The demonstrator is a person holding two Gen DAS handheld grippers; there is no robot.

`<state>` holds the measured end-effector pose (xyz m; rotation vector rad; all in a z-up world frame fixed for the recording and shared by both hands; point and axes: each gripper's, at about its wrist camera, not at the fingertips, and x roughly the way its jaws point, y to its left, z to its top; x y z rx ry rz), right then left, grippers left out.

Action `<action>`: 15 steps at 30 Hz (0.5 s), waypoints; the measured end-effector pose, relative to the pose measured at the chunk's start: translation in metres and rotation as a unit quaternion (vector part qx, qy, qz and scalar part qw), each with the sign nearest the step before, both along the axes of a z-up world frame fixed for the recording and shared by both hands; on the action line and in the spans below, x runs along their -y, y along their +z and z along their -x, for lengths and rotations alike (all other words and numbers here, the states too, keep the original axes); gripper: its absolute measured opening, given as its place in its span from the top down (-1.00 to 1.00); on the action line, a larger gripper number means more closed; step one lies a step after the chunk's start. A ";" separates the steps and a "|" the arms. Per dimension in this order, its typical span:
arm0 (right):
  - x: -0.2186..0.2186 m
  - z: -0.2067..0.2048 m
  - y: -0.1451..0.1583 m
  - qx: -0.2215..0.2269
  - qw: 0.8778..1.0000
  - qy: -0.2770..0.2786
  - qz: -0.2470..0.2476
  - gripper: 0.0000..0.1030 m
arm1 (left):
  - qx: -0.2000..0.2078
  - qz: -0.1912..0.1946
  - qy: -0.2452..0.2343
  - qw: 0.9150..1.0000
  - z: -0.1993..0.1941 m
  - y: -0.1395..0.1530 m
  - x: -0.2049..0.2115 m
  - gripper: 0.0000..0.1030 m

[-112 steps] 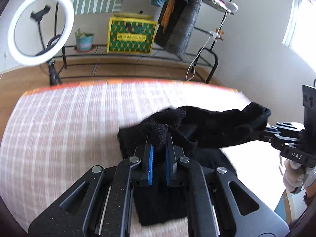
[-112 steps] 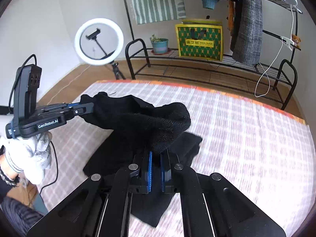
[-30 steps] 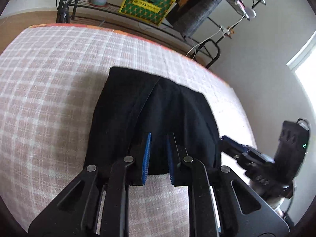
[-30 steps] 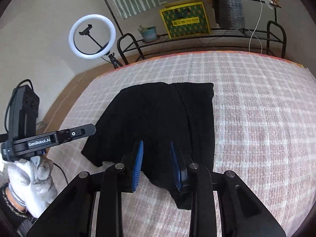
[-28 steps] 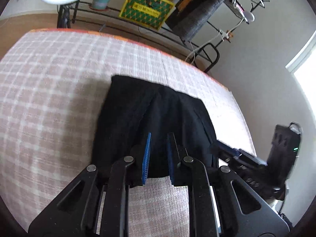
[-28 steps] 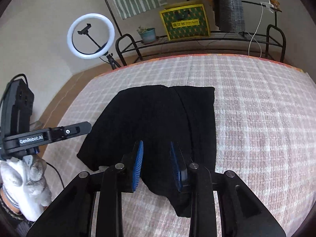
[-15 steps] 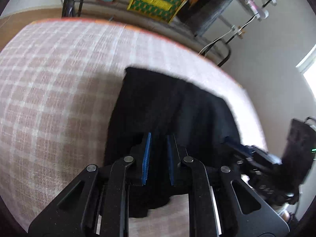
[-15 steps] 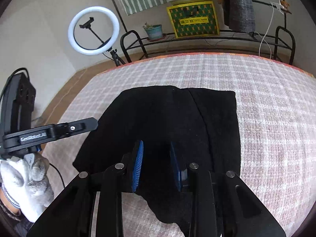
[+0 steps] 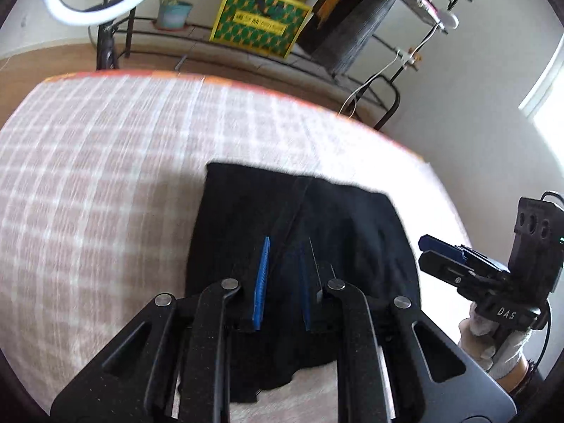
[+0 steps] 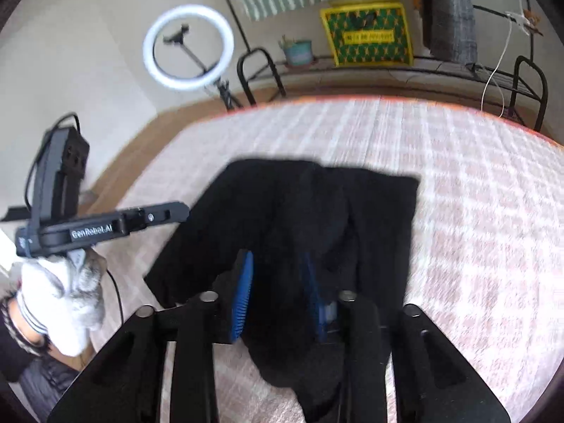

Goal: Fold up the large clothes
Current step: 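Hold the bundle edge with both tools and straighten it on the bedspread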

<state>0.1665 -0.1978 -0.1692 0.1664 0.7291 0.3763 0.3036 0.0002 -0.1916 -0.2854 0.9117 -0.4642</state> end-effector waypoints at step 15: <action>0.090 -0.088 -0.044 -0.089 0.973 -0.105 -0.183 0.47 | -0.001 0.023 0.017 1.000 -0.055 -0.024 0.034 0.74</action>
